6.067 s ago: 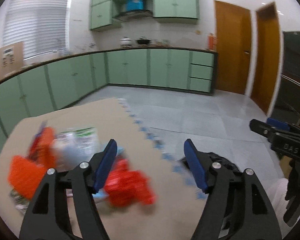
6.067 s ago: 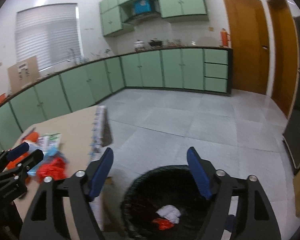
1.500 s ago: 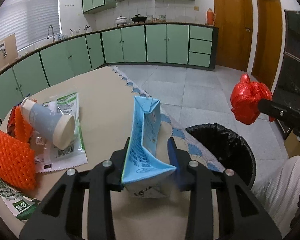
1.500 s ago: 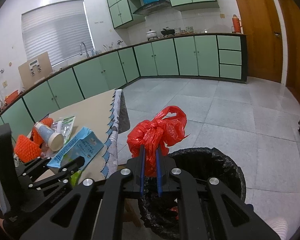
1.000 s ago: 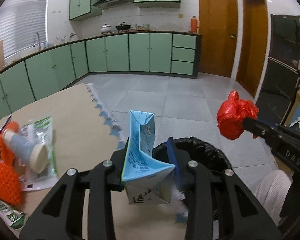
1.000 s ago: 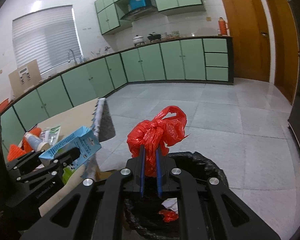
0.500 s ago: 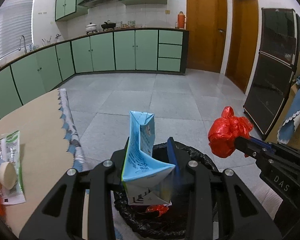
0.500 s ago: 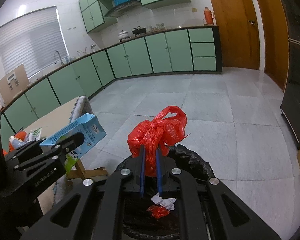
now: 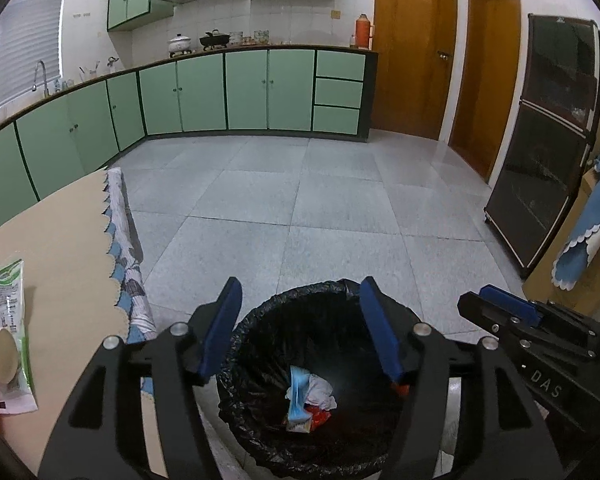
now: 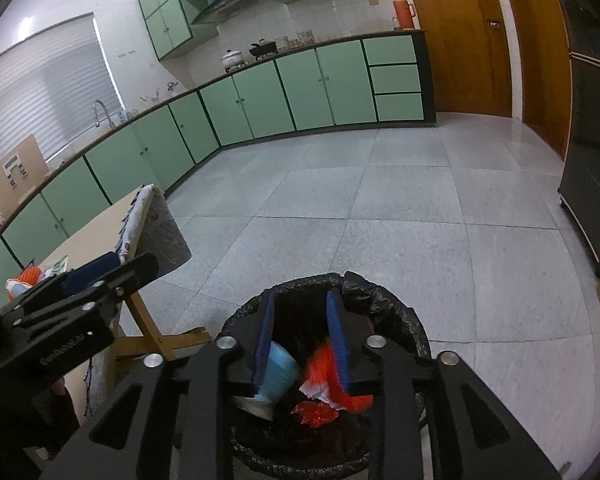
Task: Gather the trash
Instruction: 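Carry both items over the bin and open both grippers to drop them, then return to the table and grasp the orange foam net with the left gripper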
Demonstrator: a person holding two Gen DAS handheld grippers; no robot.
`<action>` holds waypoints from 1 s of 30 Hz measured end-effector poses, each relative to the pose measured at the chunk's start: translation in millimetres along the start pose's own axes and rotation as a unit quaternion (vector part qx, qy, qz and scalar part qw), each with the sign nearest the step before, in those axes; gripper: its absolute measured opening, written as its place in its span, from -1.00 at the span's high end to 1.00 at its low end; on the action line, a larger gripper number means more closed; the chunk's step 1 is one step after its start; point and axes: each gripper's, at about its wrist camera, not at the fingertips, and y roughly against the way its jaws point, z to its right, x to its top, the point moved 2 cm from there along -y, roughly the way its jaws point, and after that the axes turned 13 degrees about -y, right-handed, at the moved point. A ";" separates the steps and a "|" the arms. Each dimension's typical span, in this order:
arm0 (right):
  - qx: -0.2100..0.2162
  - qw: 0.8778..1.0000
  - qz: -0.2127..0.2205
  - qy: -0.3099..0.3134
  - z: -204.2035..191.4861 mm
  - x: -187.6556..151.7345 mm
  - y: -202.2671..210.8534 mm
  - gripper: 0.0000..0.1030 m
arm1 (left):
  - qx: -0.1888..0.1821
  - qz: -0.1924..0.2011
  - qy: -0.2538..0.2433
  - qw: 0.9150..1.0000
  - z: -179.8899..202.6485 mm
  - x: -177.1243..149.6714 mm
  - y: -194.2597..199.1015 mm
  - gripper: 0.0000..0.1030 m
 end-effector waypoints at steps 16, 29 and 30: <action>0.019 0.998 0.059 0.031 -54.9 2.1 39.7 -0.82 | 0.101 0.047 0.038 0.993 -77.8 -15.3 87.3 -0.70; 0.095 0.989 0.046 0.099 -147.8 -35.9 36.0 -0.83 | 0.216 0.030 0.075 0.973 -156.3 -71.0 163.0 -0.72; 0.099 0.989 0.044 0.103 -153.8 -39.5 34.8 -0.83 | 0.226 0.028 0.080 0.970 -162.5 -76.1 167.9 -0.72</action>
